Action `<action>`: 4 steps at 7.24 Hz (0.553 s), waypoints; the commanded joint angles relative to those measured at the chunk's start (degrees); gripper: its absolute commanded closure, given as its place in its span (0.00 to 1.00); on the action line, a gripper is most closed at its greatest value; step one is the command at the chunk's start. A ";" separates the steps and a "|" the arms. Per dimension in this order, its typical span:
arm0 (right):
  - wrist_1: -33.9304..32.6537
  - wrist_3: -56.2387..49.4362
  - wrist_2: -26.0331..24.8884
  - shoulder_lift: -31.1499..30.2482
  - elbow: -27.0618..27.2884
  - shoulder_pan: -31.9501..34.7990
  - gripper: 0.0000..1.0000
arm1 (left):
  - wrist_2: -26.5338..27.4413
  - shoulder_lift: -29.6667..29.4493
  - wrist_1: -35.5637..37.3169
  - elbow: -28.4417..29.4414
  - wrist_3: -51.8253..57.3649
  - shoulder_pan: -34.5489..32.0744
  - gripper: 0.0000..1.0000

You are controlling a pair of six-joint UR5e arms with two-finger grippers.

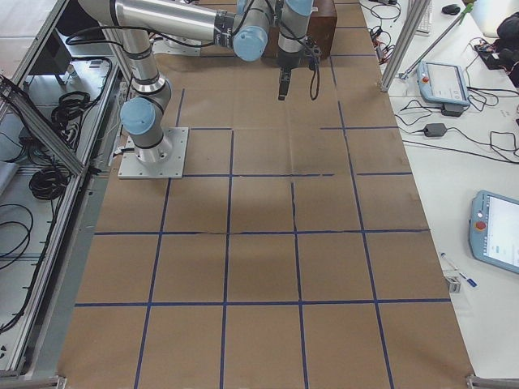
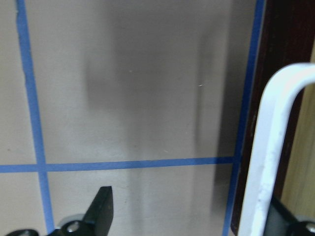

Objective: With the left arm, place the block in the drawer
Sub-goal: 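Pull the drawer open away from the cabinet with the left gripper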

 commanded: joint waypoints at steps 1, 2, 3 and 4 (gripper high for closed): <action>0.00 0.01 0.00 0.00 0.01 0.00 0.00 | 3.45 -0.23 0.37 0.98 0.12 0.73 0.01; 0.00 -0.08 0.00 0.09 0.01 0.00 0.00 | 4.87 -0.58 1.06 1.51 0.12 1.26 0.01; 0.00 0.01 0.00 0.00 0.01 0.00 0.00 | 4.88 -1.02 1.16 1.60 0.12 1.52 0.01; 0.00 -0.08 0.00 0.00 -0.07 0.00 0.00 | 4.97 -1.02 1.16 1.86 0.21 2.22 0.01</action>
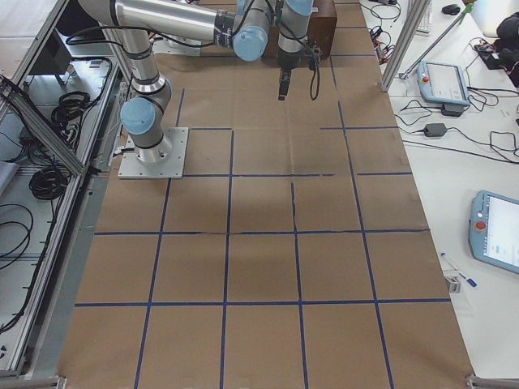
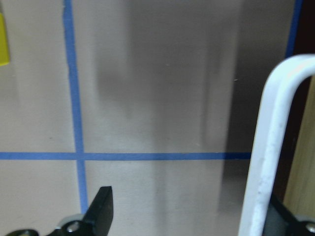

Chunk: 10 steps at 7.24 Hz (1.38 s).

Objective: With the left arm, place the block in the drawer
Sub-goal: 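Pull the drawer open away from the cabinet with the left gripper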

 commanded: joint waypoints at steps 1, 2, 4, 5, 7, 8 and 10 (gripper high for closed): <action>0.00 -0.05 0.00 -0.02 0.02 0.00 0.00 | 0.35 -0.37 0.12 0.67 1.03 1.23 0.01; 0.00 -0.05 0.00 -0.02 -0.07 0.00 0.00 | 0.44 -0.38 0.12 0.85 1.30 1.49 0.01; 0.00 -0.05 0.00 -0.02 0.02 0.00 0.00 | 0.44 -0.81 0.47 1.38 2.61 2.20 0.01; 0.00 0.04 0.00 -0.02 0.02 0.00 0.00 | 1.13 -1.51 0.56 2.08 2.97 2.29 0.01; 0.00 -0.05 0.00 -0.02 0.02 0.00 0.00 | 2.64 -1.87 0.56 2.70 2.97 2.99 0.01; 0.00 -0.05 0.00 -0.02 0.02 0.00 0.00 | 2.72 -1.87 0.56 2.79 2.97 3.16 0.01; 0.00 -0.05 0.00 -0.02 -0.07 0.00 0.00 | 2.81 -1.96 0.56 3.05 4.02 3.87 0.01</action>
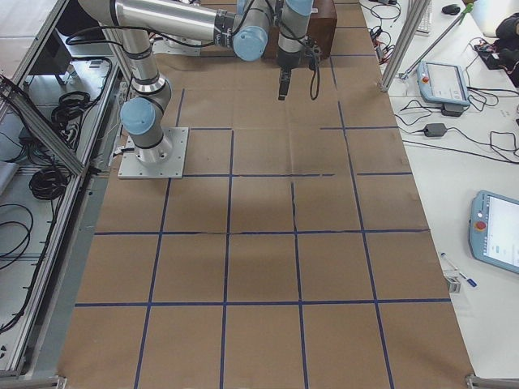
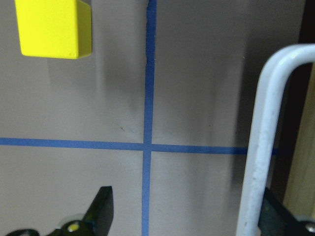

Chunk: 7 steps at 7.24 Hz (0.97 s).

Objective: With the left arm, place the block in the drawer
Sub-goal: 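Pull the drawer open away from the cabinet with the left gripper, then release the handle and lower the left gripper onto the yellow cube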

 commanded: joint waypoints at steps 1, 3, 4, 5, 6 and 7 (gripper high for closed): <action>0.00 0.09 0.00 0.00 0.05 0.00 0.00 | 0.06 -0.08 0.00 0.36 0.55 0.43 0.01; 0.00 0.09 0.00 0.00 0.05 0.00 0.00 | 0.15 -0.08 0.00 0.97 1.07 0.52 0.01; 0.00 0.00 0.00 0.00 -0.04 0.00 0.00 | 0.07 -0.08 0.00 1.84 1.07 0.52 0.01; 0.00 0.00 0.00 0.00 0.05 0.00 0.00 | 0.06 -0.77 0.00 4.03 1.16 0.52 0.01; 0.00 0.09 0.00 0.00 0.05 0.00 0.00 | 0.06 -1.91 0.00 6.31 1.42 0.52 0.01; 0.00 0.09 0.00 0.00 0.05 0.00 0.00 | -0.20 -5.14 0.00 9.73 2.82 0.61 0.01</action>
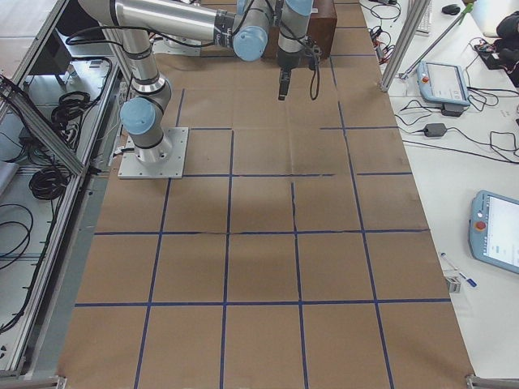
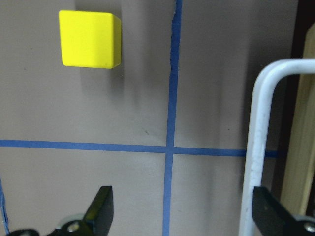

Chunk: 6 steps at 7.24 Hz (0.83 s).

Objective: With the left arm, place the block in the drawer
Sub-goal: 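Release the handle and lower the left gripper onto the yellow cube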

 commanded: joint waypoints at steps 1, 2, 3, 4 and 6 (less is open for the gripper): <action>0.00 -0.06 0.00 0.00 0.01 0.00 0.00 | -0.64 -6.62 0.00 7.34 2.66 0.06 0.01; 0.00 0.03 0.00 0.00 0.01 0.00 0.00 | -0.65 -10.05 0.00 10.33 3.89 0.06 0.01; 0.00 0.03 0.00 0.00 0.01 0.00 0.00 | -0.65 -13.65 0.09 13.24 5.03 0.06 0.01; 0.00 -0.06 0.00 0.00 0.01 0.00 0.00 | -0.56 -16.90 1.04 16.31 5.04 0.06 0.01; 0.00 -0.06 0.00 0.00 0.01 0.00 0.00 | -0.65 -20.00 1.67 19.24 4.96 -0.03 0.02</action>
